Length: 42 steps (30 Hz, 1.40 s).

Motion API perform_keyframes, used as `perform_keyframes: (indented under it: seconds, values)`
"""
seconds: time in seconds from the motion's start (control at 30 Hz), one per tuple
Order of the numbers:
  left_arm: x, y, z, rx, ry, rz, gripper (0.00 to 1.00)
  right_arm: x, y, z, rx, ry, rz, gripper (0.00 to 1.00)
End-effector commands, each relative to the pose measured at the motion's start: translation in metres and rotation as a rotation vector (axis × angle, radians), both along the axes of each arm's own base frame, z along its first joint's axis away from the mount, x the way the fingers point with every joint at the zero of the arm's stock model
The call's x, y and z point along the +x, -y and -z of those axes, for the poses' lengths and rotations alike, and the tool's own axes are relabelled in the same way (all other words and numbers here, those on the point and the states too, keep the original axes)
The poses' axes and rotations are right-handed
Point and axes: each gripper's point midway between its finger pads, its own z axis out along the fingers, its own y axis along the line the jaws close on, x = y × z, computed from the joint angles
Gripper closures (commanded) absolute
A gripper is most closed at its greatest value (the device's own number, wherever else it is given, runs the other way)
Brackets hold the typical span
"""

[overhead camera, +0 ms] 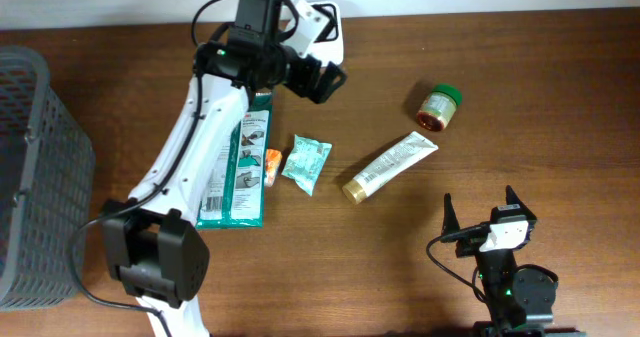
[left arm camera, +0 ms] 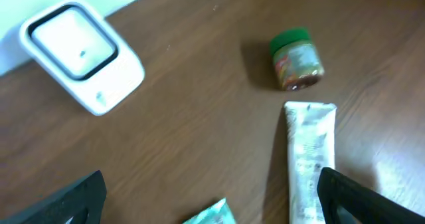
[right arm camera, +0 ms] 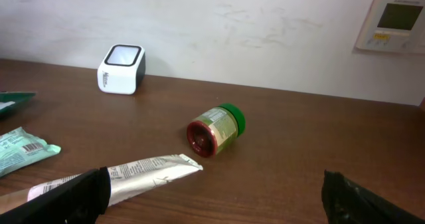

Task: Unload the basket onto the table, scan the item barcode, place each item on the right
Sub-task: 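Withdraw the left gripper to a hover above the gloves pack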

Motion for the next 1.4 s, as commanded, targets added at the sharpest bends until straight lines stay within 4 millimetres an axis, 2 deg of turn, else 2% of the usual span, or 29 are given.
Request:
perform_keyframes:
  seconds: [0.0, 0.07, 0.23, 0.43, 0.83, 0.97, 1.37]
  values:
    - [0.003, -0.036, -0.013, 0.042, 0.022, -0.055, 0.0, 0.0, 0.002, 0.004, 0.009, -0.009, 0.009, 0.02]
    - [0.004, -0.056, -0.009, 0.069, 0.008, -0.076, 0.01, 0.0, 0.002, 0.004, 0.009, -0.009, 0.009, 0.02]
    - [0.01, -0.086, -0.009, 0.096, 0.015, -0.111, 0.01, 0.0, 0.002, 0.004, 0.009, -0.008, 0.009, 0.02]
    - [0.016, -0.102, -0.007, 0.136, 0.024, -0.158, 0.01, 0.0, 0.002, 0.004, 0.009, -0.009, 0.009, 0.02]
    - [0.016, -0.111, -0.004, 0.169, 0.019, -0.185, 0.01, 0.0, 0.002, 0.004, 0.009, -0.008, 0.009, 0.02]
    - [0.018, -0.122, -0.001, 0.222, 0.02, -0.225, 0.01, 0.0, 0.002, 0.004, 0.009, -0.008, 0.009, 0.02]
    - [0.01, -0.124, 0.003, 0.23, -0.019, -0.228, 0.01, 0.0, -0.004, 0.003, 0.011, -0.004, -0.026, 0.02]
